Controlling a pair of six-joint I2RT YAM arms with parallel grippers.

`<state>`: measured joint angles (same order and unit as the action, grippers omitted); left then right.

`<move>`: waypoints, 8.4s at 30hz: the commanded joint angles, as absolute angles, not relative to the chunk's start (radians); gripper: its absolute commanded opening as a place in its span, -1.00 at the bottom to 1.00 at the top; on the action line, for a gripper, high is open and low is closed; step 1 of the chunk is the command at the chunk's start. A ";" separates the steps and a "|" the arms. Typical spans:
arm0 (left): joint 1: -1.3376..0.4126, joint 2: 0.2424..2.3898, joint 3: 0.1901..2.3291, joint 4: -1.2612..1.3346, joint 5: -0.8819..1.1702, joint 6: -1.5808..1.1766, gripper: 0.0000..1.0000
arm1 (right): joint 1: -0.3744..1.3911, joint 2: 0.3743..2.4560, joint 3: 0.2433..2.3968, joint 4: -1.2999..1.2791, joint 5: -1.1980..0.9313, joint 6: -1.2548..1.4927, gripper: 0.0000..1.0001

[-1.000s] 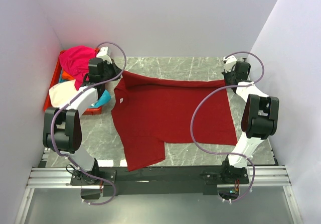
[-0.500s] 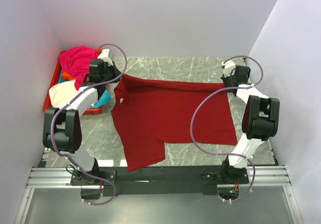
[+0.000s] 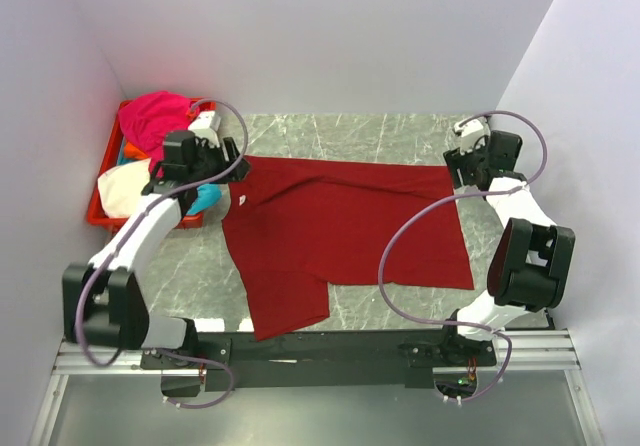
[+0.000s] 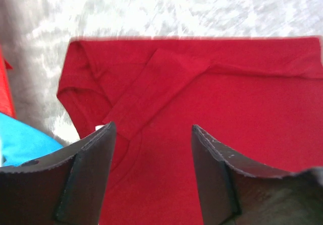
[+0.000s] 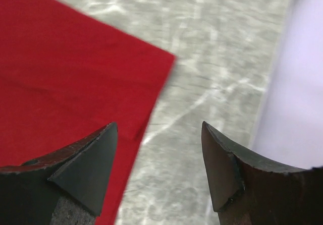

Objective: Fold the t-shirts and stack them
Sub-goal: Fold the tshirt

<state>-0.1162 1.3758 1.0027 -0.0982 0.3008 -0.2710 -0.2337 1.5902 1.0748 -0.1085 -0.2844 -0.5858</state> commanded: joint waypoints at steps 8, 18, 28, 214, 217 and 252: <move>-0.132 1.558 1.208 -0.259 0.296 -0.207 0.16 | -0.230 1.583 1.121 -0.351 -0.589 -0.680 0.48; -0.264 1.845 1.457 -0.405 0.210 -0.140 -0.08 | -0.230 1.615 1.161 -0.416 -0.617 -0.663 0.45; -0.291 2.201 1.848 -0.497 0.251 -0.117 0.02 | -0.232 1.615 1.154 -0.426 -0.612 -0.652 0.44; -0.259 1.937 1.373 -0.316 0.026 -0.505 -0.21 | -0.249 1.792 1.339 -0.601 -0.687 -0.552 0.08; -0.259 1.942 1.367 -0.313 0.032 -0.502 -0.23 | -0.250 1.798 1.342 -0.603 -0.689 -0.548 0.08; -0.391 1.582 1.023 -0.285 0.169 -0.566 -0.79 | -0.250 1.786 1.353 -0.621 -0.698 -0.554 0.08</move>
<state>-0.3672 1.6287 1.0618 -0.2939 0.1673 -0.5438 -0.2451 1.8404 1.3479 -0.6209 -0.6754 -0.5442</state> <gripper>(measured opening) 0.099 0.542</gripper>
